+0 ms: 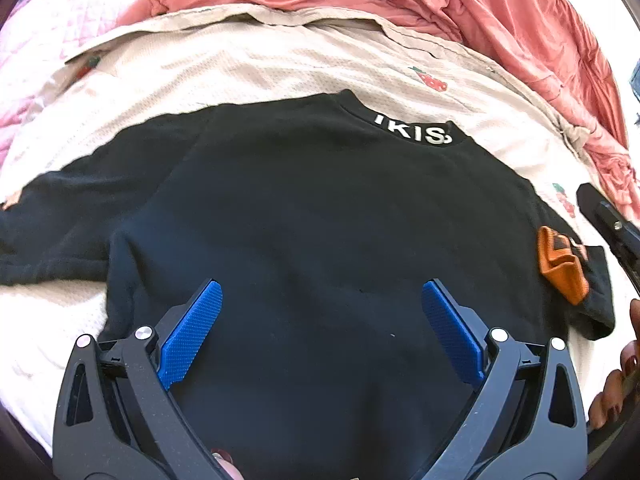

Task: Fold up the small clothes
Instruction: 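Carry the held sleeve across the shirt body and open the right tool, then move the left tool to the other orange sleeve cuff and grasp it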

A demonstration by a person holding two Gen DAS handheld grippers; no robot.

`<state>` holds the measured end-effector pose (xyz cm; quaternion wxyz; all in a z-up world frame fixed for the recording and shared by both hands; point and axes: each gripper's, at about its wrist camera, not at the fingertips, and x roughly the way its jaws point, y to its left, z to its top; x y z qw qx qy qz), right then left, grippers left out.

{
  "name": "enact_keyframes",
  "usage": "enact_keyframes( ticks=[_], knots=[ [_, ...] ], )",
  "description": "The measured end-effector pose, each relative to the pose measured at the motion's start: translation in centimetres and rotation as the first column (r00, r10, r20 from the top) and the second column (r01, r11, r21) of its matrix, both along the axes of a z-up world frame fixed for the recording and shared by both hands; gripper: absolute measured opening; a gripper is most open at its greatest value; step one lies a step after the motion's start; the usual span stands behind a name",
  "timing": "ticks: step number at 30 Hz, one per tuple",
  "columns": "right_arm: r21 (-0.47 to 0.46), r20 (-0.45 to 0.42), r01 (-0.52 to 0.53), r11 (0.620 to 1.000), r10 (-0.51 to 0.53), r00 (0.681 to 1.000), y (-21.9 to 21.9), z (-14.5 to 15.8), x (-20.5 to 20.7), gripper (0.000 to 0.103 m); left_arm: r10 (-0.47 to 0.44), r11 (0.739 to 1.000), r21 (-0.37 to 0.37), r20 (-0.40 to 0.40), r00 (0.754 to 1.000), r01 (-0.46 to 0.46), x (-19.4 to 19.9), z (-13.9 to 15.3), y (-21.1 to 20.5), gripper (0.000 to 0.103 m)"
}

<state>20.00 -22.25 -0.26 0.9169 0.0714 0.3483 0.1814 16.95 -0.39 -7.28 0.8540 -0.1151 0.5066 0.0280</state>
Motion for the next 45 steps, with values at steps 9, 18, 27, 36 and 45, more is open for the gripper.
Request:
enact_keyframes(
  ticks=[9,18,27,36,45],
  knots=[
    [-0.149,-0.152,0.111,0.983,-0.134,0.979,-9.7,-0.6,0.6,0.059,-0.13,0.985,-0.116,0.006,0.992,0.129,0.7,1.5,-6.4,0.094],
    [-0.138,-0.284,0.061,0.989,-0.098,0.954,-9.3,-3.7,1.5,0.004,-0.134,0.985,-0.108,-0.01,0.991,0.132,0.2,1.6,-7.6,0.094],
    [0.269,-0.212,-0.071,0.96,0.131,0.968,-6.4,-2.2,1.0,0.008,-0.023,0.979,-0.201,-0.002,1.0,0.022,-0.2,1.7,-2.7,0.094],
    [0.167,-0.211,-0.029,0.986,0.064,0.975,-6.8,-2.1,1.0,0.043,-0.034,0.963,-0.271,-0.057,0.998,0.017,0.9,0.1,-3.5,0.094],
    [0.166,-0.238,0.124,0.978,-0.083,0.968,-10.7,-2.9,2.1,0.043,-0.093,0.966,-0.253,-0.141,0.986,0.055,2.8,-2.3,-9.7,0.087]
  ],
)
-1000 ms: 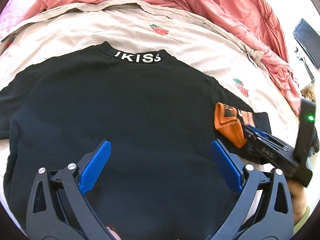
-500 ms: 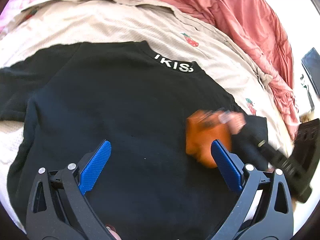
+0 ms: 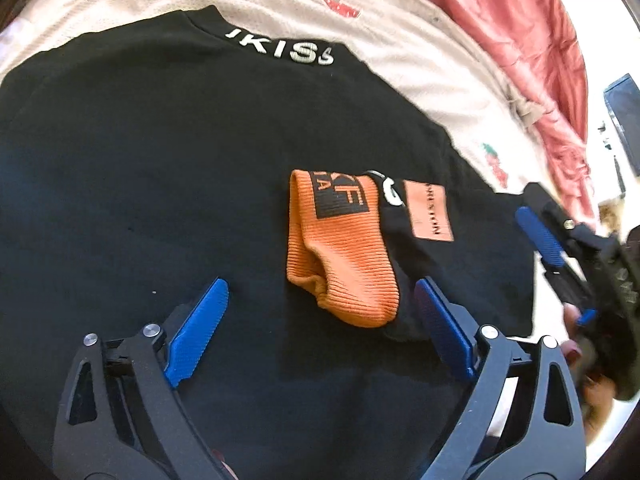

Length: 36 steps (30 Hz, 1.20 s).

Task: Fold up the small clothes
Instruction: 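Move the left tool to the other orange sleeve cuff and grasp it, then lay the held sleeve across the shirt body and open the left tool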

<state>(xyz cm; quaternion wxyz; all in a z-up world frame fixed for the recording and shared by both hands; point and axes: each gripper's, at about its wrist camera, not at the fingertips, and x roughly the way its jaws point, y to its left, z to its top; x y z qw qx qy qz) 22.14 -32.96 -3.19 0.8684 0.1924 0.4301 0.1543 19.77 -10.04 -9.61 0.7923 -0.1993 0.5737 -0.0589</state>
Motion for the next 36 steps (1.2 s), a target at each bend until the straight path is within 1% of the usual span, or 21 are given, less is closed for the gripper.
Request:
enact_keyframes(
  ticks=[1,2,3,4,5,7,8,9,11,13,15,17,19,21,24,26,29,31,34,36],
  knots=[
    [-0.011,0.001,-0.002,1.0,0.002,1.0,0.1,0.1,0.0,0.043,0.009,1.0,0.002,0.005,1.0,-0.009,0.1,0.0,-0.2,0.086],
    [-0.021,0.001,-0.007,1.0,0.007,1.0,0.1,0.1,-0.1,0.043,0.019,1.0,-0.006,0.011,1.0,-0.019,0.2,0.1,-0.3,0.078],
    [-0.022,0.001,-0.008,1.0,0.008,1.0,0.2,0.0,0.1,0.043,0.029,0.999,-0.016,0.012,1.0,-0.029,0.4,0.1,-0.4,0.061],
    [-0.022,0.001,-0.007,1.0,0.007,1.0,0.4,0.0,0.1,0.043,0.041,0.999,-0.013,0.007,0.999,-0.04,0.7,0.1,-0.6,0.055],
    [-0.02,0.001,-0.004,1.0,0.004,1.0,0.4,-0.1,0.2,0.043,0.046,0.999,0.001,0.005,0.999,-0.046,0.9,0.1,-0.6,0.051],
    [-0.018,0.003,0.009,1.0,-0.008,1.0,0.1,-0.1,0.3,0.043,0.055,0.998,0.027,0.007,0.998,-0.055,1.3,0.2,-0.7,0.04],
    [-0.016,0.004,0.013,1.0,-0.013,1.0,0.2,-0.1,0.4,0.043,0.053,0.998,0.022,0.019,0.998,-0.053,1.5,0.3,-0.8,0.006],
    [-0.011,0.006,0.023,1.0,-0.023,1.0,-0.1,-0.1,0.4,0.043,0.041,0.999,-0.01,0.034,0.999,-0.041,1.7,0.5,-0.5,0.004],
    [0.002,0.015,0.046,0.999,-0.046,0.999,-0.8,0.1,0.4,0.043,0.035,0.999,-0.026,0.069,0.997,-0.033,1.9,1.3,-0.1,0.004],
    [0.014,0.025,0.068,0.998,-0.068,0.997,-1.4,0.2,0.4,0.043,0.031,0.999,-0.018,0.124,0.992,-0.029,2.1,2.8,0.6,0.004],
    [0.033,0.04,0.095,0.995,-0.096,0.995,-2.1,0.5,0.3,0.043,0.049,0.999,-0.018,0.192,0.98,-0.047,2.3,5.0,2.0,0.004],
    [0.053,0.05,0.119,0.992,-0.122,0.991,-2.7,0.7,0.3,0.043,0.071,0.997,0.01,0.264,0.962,-0.076,2.4,7.2,3.5,0.004],
    [0.072,0.047,0.134,0.988,-0.138,0.989,-3.2,0.7,0.3,0.043,0.085,0.994,0.045,0.318,0.944,-0.105,2.3,8.9,5.0,0.004],
    [0.082,0.035,0.14,0.987,-0.143,0.989,-3.3,0.4,0.5,0.043,0.098,0.99,0.06,0.338,0.936,-0.125,2.2,9.8,7.0,0.004],
    [0.065,0.024,0.129,0.989,-0.131,0.991,-2.8,0.1,0.6,0.043,0.132,0.979,0.098,0.349,0.928,-0.176,1.6,9.7,9.8,0.004],
    [0.047,0.025,0.118,0.992,-0.119,0.993,-2.3,0.1,0.6,0.043,0.151,0.973,0.112,0.342,0.927,-0.2,1.4,9.2,11.2,0.004],
    [0.015,0.026,0.103,0.995,-0.104,0.994,-1.6,0.0,0.6,0.043,0.177,0.963,0.137,0.333,0.926,-0.234,0.9,7.9,13.2,0.004],
    [-0.017,0.027,0.084,0.996,-0.083,0.996,-0.7,-0.2,0.6,0.043,0.181,0.957,0.161,0.313,0.932,-0.24,0.7,6.6,14.2,0.004],
    [-0.074,0.029,0.029,0.997,-0.027,0.999,1.3,-0.5,0.5,0.043,0.198,0.947,0.189,0.293,0.936,-0.259,0.4,5.1,15.4,0.0],
    [-0.109,0.033,-0.031,0.994,0.035,0.999,2.9,-0.6,0.3,0.043,0.217,0.946,0.169,0.304,0.927,-0.277,0.5,5.3,16.3,0.0]
  ],
)
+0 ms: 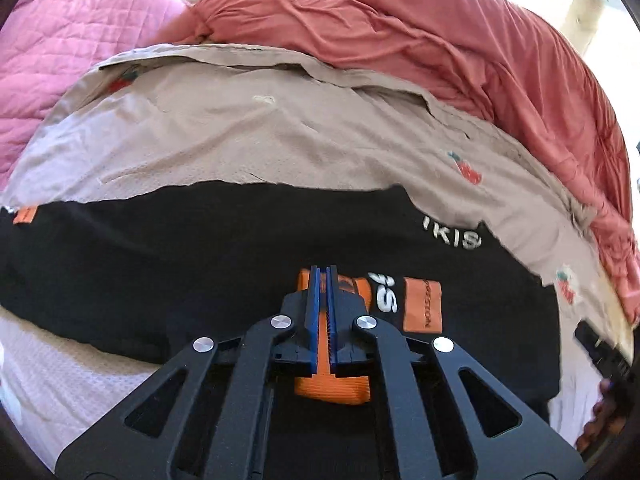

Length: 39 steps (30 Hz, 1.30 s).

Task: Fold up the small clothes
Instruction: 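Lay the held sleeve across the shirt body and open the left tool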

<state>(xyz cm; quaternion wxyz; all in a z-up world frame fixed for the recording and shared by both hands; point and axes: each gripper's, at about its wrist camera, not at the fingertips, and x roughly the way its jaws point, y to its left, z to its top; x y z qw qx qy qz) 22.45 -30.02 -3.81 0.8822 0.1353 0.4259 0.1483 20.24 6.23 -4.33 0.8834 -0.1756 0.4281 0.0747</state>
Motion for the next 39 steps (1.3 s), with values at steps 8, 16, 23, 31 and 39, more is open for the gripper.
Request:
enact_keyframes(
  ticks=[8,16,23,31,39],
  knots=[
    [-0.021,-0.008,0.001,1.0,-0.001,1.0,-0.2,-0.3,0.1,0.043,-0.042,0.999,-0.008,-0.007,0.999,0.041,0.8,0.4,1.5,0.036],
    [-0.025,-0.008,-0.005,1.0,0.005,1.0,0.0,-0.3,0.0,0.043,-0.104,0.994,-0.032,-0.169,0.98,0.1,2.5,-5.3,-1.2,0.052],
    [-0.033,-0.002,-0.008,0.999,0.008,1.0,0.1,-0.3,0.1,0.043,-0.167,0.958,0.219,-0.102,0.981,0.186,2.4,-2.5,-5.9,0.012],
    [-0.062,-0.02,0.004,0.998,-0.005,1.0,0.1,-0.7,0.3,0.043,-0.122,0.964,0.226,-0.096,0.988,0.141,3.5,-1.6,-3.8,0.014],
    [-0.178,0.016,-0.079,0.981,0.084,0.996,3.1,-0.8,-0.4,0.043,-0.067,0.986,0.143,-0.15,0.986,0.088,2.1,-4.3,-0.9,0.032]
  ],
)
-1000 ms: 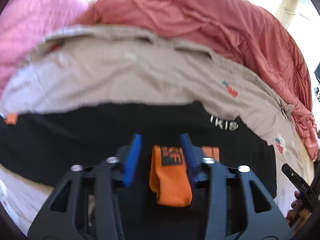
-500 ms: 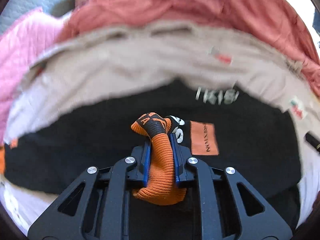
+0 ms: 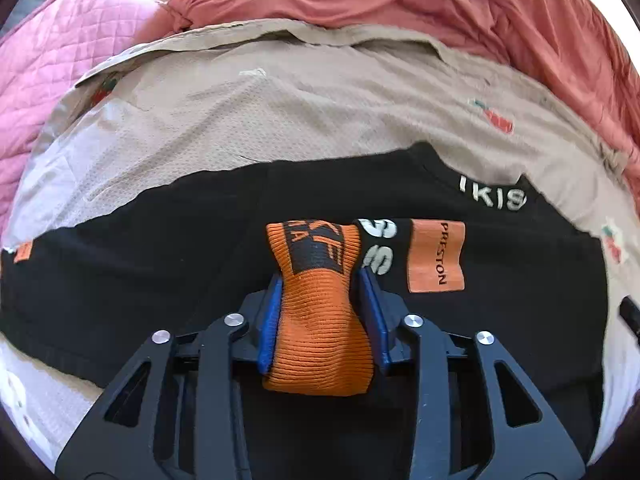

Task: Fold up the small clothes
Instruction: 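Lay the held sleeve across the shirt body and open the left tool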

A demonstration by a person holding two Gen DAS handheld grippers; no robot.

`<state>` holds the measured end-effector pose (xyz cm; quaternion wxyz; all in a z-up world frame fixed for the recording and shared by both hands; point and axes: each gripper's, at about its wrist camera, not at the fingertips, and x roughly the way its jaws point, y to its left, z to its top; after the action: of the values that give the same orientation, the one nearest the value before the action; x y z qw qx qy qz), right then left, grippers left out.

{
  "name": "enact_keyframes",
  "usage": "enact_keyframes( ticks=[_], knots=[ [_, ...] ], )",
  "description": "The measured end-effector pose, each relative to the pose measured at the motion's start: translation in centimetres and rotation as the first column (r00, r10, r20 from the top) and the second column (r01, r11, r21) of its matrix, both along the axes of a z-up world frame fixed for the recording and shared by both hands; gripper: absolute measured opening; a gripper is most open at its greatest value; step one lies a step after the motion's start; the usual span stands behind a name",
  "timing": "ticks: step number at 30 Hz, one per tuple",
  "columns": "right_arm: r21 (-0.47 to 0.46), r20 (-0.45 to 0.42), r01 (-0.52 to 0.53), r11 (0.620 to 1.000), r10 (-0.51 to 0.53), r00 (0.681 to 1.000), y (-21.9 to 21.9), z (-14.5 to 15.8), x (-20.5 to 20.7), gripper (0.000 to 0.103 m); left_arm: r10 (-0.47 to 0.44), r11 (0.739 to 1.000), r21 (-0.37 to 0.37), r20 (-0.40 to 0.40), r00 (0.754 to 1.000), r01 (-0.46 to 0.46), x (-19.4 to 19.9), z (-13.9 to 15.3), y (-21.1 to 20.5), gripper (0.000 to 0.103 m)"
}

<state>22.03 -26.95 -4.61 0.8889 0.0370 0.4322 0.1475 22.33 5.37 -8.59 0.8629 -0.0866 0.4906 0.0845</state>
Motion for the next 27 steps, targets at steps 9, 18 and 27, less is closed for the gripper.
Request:
enact_keyframes(
  ticks=[9,18,27],
  knots=[
    [0.01,-0.064,-0.087,0.996,0.087,0.994,2.4,-1.3,-0.1,0.043,-0.005,1.0,0.008,0.107,0.994,0.004,-3.0,3.9,0.2,0.03],
    [-0.01,-0.162,-0.052,0.999,0.05,0.986,1.7,-3.4,0.4,0.042,-0.074,0.996,0.053,-0.051,0.996,0.076,-1.6,-1.0,-2.3,0.032],
    [-0.024,-0.128,-0.071,0.997,0.067,0.989,2.1,-2.5,0.2,0.042,-0.059,0.998,-0.01,0.069,0.996,0.06,-3.9,2.5,-1.1,0.032]
  ],
)
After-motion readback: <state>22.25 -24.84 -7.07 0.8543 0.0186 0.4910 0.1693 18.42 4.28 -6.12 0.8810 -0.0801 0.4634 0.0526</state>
